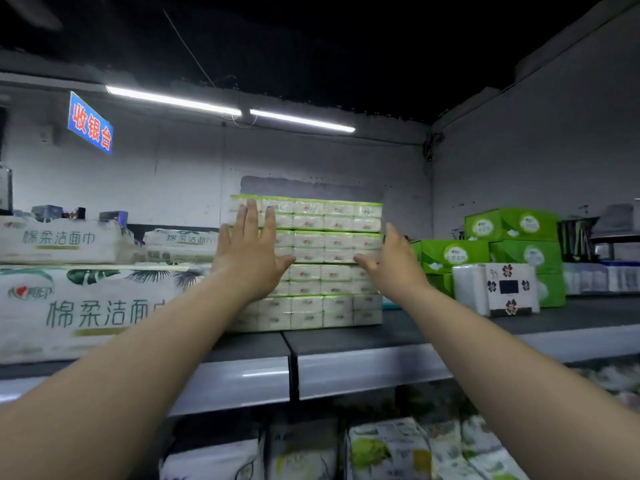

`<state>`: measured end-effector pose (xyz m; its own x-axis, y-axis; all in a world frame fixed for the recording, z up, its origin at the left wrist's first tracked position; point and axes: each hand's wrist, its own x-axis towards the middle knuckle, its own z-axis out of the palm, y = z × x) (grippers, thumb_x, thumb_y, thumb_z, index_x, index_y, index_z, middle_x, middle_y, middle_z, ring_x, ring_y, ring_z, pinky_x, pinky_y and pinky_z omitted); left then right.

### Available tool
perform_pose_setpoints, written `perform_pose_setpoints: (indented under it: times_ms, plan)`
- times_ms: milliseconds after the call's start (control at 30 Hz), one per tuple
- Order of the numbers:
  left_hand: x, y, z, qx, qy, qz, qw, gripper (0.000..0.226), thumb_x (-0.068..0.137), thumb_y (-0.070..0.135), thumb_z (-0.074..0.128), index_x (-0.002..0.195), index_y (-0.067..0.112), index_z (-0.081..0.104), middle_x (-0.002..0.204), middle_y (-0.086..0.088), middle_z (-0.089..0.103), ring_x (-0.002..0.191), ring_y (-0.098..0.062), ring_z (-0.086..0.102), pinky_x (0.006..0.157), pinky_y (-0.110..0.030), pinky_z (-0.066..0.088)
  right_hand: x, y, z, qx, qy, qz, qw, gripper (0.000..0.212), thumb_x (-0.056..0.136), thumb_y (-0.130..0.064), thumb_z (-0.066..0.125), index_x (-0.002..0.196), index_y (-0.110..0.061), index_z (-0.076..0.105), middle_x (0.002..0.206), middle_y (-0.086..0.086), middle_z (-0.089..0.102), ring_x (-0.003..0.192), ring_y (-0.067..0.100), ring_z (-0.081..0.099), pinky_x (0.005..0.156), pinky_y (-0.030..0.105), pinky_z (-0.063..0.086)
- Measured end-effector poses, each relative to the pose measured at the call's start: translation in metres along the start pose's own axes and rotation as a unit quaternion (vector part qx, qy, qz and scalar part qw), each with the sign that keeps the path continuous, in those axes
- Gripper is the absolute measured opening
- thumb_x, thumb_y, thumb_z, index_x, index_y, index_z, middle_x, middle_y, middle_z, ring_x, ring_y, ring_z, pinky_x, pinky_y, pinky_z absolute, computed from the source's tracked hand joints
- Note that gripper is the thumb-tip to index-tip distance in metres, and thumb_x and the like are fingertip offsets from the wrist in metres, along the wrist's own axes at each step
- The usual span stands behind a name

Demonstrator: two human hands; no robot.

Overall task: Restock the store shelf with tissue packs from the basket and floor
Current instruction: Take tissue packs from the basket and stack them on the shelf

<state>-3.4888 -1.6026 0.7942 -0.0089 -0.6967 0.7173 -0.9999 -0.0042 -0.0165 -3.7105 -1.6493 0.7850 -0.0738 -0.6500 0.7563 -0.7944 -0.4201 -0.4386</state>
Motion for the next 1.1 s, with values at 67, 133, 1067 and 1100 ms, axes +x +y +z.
perform_pose_setpoints:
  times_ms: [67, 133, 1067, 1100]
  plan:
    - [-0.015, 0.022, -0.003, -0.002, -0.038, 0.053, 0.998, 0.083, 0.097, 0.06, 0.027, 0.152, 0.018, -0.018, 0.158, -0.01, -0.027, 0.148, -0.025, -0.017, 0.118, -0.048, -0.002, -0.02, 0.01, -0.017, -0.067, -0.001, -0.055, 0.996, 0.081, 0.09, -0.044, 0.062, 0.15, -0.007, 0.023, 0.154, 0.014, 0.032, 0.142, 0.03, 0.026, 0.114, 0.038, 0.024]
    - [-0.031, 0.047, -0.003, -0.012, -0.062, 0.101, 0.993, 0.082, 0.096, 0.061, 0.027, 0.152, 0.02, -0.017, 0.158, -0.008, -0.026, 0.148, -0.024, -0.017, 0.118, -0.047, -0.002, -0.041, 0.025, -0.033, -0.13, -0.014, -0.086, 0.988, 0.081, 0.091, -0.05, 0.057, 0.152, -0.01, 0.021, 0.158, 0.012, 0.025, 0.147, 0.028, 0.019, 0.119, 0.039, 0.018]
    - [-0.34, 0.462, 0.182, -0.124, -0.398, 0.49, 0.766, 0.088, 0.094, 0.064, 0.032, 0.152, 0.02, -0.018, 0.158, -0.005, -0.027, 0.148, -0.023, -0.018, 0.118, -0.046, -0.005, -0.466, 0.374, -0.203, -0.312, -0.348, 0.288, 0.836, 0.084, 0.094, -0.065, 0.035, 0.156, -0.02, -0.001, 0.164, 0.007, -0.001, 0.15, 0.025, -0.003, 0.12, 0.049, 0.004]
    - [-0.35, 0.477, 0.197, -0.122, -0.409, 0.504, 0.751, 0.088, 0.094, 0.064, 0.032, 0.152, 0.021, -0.018, 0.158, -0.005, -0.027, 0.147, -0.023, -0.019, 0.118, -0.046, -0.005, -0.48, 0.39, -0.2, -0.308, -0.351, 0.31, 0.828, 0.085, 0.094, -0.064, 0.036, 0.156, -0.02, -0.001, 0.164, 0.008, -0.001, 0.15, 0.025, -0.004, 0.119, 0.048, 0.004]
